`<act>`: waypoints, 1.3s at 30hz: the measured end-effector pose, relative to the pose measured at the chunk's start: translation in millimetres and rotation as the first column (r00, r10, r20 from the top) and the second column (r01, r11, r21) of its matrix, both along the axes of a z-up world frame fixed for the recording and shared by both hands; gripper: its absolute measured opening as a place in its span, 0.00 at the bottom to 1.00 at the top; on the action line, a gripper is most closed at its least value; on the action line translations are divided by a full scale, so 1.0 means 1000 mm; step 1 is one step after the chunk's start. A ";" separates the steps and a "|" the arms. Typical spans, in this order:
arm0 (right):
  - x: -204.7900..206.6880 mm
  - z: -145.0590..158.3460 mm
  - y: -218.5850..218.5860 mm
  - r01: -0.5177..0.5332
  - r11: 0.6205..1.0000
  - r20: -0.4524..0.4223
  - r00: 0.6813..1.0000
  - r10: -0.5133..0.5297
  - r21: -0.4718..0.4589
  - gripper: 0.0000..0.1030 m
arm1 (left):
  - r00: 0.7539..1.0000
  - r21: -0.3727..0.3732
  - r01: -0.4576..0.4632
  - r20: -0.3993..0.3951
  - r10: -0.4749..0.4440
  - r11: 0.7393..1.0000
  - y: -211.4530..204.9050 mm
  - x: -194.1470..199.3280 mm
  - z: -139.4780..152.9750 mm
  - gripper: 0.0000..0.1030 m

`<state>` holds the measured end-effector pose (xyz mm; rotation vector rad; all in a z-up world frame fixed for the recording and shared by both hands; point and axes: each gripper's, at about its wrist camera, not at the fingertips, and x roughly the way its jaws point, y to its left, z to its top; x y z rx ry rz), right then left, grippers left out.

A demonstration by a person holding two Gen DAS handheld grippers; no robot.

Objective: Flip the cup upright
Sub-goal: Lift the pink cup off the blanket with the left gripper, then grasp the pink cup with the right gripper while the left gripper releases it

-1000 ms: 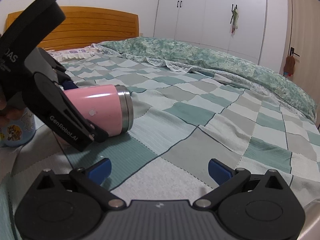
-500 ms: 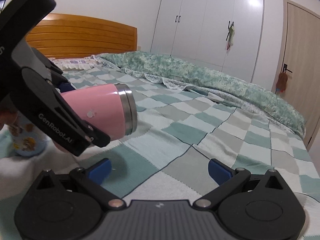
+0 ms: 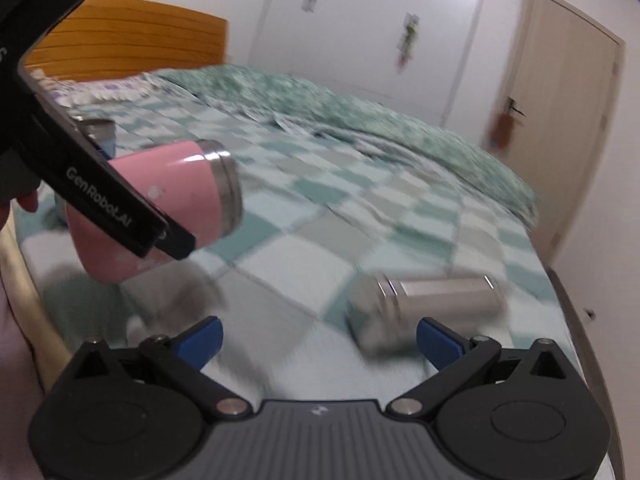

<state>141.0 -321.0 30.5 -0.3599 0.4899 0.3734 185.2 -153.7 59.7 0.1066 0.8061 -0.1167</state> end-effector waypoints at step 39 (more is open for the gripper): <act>0.022 0.044 0.102 0.223 0.950 -0.316 0.937 -0.147 0.219 1.00 | 0.970 -0.060 0.059 0.239 -0.043 0.996 0.170 -0.095 0.022 1.00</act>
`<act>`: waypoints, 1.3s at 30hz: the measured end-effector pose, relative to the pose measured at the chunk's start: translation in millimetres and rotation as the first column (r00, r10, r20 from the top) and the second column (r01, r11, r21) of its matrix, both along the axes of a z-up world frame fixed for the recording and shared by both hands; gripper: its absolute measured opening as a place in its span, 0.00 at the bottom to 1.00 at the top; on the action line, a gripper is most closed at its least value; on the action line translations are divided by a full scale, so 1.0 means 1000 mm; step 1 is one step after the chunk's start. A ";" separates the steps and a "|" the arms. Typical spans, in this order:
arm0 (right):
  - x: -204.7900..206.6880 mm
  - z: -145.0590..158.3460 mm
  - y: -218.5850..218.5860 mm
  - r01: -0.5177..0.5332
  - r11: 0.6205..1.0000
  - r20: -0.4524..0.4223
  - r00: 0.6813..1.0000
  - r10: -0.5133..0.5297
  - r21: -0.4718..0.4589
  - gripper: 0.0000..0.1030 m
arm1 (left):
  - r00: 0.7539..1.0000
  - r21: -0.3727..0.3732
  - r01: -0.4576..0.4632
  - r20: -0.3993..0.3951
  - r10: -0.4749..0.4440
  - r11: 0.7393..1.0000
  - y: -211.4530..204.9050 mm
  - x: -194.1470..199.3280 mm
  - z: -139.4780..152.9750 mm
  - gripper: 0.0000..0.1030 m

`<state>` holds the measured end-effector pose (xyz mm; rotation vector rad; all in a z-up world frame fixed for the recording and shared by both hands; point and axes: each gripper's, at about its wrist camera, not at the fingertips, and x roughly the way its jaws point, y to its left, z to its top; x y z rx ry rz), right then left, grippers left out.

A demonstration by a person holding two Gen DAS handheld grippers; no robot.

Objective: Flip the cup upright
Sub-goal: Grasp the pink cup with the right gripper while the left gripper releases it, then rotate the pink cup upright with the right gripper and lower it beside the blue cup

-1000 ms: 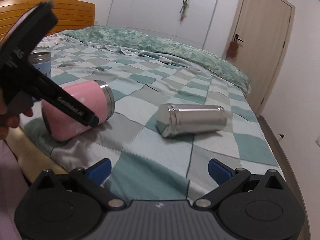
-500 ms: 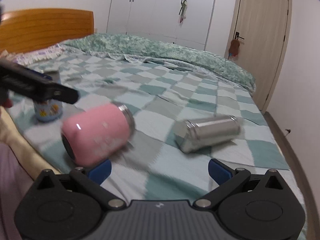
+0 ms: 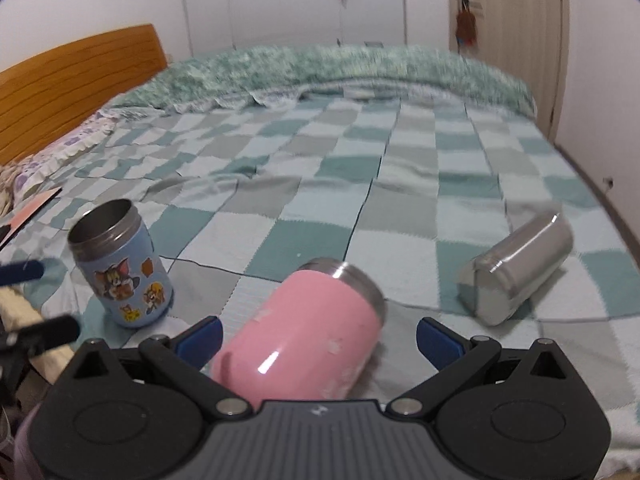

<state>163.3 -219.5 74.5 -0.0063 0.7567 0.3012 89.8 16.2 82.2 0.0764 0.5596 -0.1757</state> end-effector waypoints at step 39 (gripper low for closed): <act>-0.012 -0.008 0.036 -0.033 0.984 0.157 0.988 0.005 0.174 0.82 | 0.993 -0.139 -0.109 0.022 0.113 0.984 0.064 -0.003 -0.026 1.00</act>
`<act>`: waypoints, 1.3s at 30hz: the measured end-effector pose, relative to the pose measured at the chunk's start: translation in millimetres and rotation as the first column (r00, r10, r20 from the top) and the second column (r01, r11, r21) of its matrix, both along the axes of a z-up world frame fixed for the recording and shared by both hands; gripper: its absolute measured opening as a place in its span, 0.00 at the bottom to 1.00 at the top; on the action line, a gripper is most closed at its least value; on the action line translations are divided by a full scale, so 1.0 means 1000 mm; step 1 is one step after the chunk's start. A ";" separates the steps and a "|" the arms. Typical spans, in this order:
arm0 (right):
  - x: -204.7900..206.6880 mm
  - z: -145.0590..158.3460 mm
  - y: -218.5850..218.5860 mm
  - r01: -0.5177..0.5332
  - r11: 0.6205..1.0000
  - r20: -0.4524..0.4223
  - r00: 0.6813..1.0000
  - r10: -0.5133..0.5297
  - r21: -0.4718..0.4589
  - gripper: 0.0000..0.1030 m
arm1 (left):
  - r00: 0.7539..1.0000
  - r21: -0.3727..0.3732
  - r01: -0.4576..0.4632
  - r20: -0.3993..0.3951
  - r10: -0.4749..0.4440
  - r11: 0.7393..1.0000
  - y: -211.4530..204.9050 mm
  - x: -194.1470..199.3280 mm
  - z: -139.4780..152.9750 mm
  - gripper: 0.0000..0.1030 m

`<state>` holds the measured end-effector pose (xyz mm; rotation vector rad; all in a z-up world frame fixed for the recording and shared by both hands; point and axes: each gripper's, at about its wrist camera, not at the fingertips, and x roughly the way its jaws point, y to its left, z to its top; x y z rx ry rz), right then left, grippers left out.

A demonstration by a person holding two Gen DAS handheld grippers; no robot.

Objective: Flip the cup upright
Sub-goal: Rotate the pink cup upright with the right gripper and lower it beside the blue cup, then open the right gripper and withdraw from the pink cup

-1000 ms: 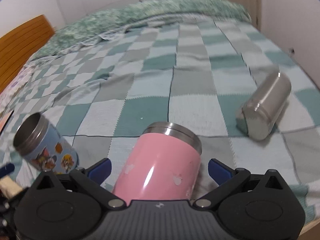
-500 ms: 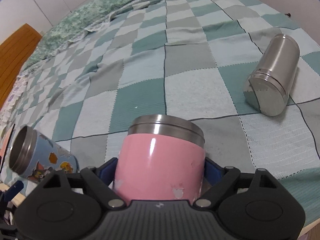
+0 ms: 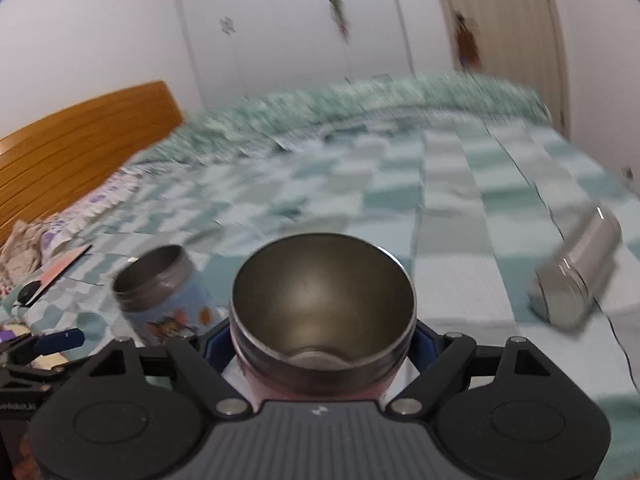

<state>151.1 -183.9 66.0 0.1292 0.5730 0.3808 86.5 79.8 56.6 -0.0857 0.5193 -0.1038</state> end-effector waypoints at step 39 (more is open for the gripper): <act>-0.091 -0.013 -0.026 -0.031 0.991 0.366 0.927 0.078 -0.133 1.00 | 0.949 0.043 -0.101 0.302 0.084 0.994 -0.020 -0.080 0.005 1.00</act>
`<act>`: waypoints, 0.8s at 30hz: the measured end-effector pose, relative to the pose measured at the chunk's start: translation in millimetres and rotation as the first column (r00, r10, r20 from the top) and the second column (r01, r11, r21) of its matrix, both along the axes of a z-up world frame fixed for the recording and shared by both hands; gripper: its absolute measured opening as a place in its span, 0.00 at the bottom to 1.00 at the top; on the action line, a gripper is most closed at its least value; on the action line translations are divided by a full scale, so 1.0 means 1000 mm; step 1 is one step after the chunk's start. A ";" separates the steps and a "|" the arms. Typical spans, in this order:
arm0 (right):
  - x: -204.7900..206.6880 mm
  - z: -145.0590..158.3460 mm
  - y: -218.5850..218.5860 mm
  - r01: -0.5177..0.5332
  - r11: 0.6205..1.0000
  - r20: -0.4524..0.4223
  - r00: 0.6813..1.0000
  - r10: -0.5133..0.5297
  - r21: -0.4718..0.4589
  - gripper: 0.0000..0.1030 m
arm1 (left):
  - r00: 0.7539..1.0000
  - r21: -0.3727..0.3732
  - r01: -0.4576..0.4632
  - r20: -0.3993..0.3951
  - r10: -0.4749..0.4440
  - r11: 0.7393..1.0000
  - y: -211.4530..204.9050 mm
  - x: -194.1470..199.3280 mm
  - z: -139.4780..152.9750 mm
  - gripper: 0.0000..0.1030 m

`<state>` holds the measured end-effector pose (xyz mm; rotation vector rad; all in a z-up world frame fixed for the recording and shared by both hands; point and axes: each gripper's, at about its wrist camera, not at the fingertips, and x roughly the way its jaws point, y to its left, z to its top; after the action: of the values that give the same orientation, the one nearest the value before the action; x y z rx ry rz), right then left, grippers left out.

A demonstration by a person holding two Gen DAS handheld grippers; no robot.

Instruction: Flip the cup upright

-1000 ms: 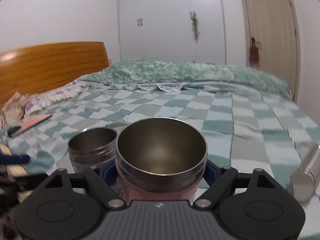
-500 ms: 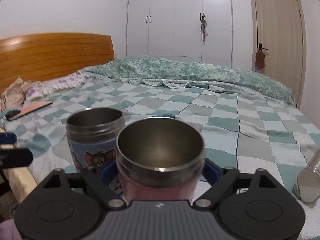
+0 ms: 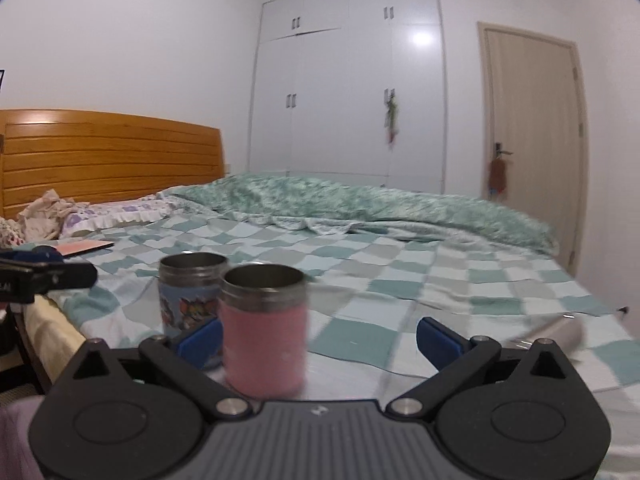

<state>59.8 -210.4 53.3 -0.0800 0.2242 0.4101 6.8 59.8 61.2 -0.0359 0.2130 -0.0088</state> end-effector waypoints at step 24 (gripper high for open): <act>-0.066 -0.056 -0.055 0.258 0.964 0.188 0.952 -0.241 -0.071 1.00 | 0.993 -0.024 -0.087 0.074 0.089 0.996 -0.015 -0.018 -0.056 1.00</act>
<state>-5.8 -265.1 -2.9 -0.1794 0.0754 0.1380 -11.3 44.5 5.3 -0.0655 0.1365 0.0756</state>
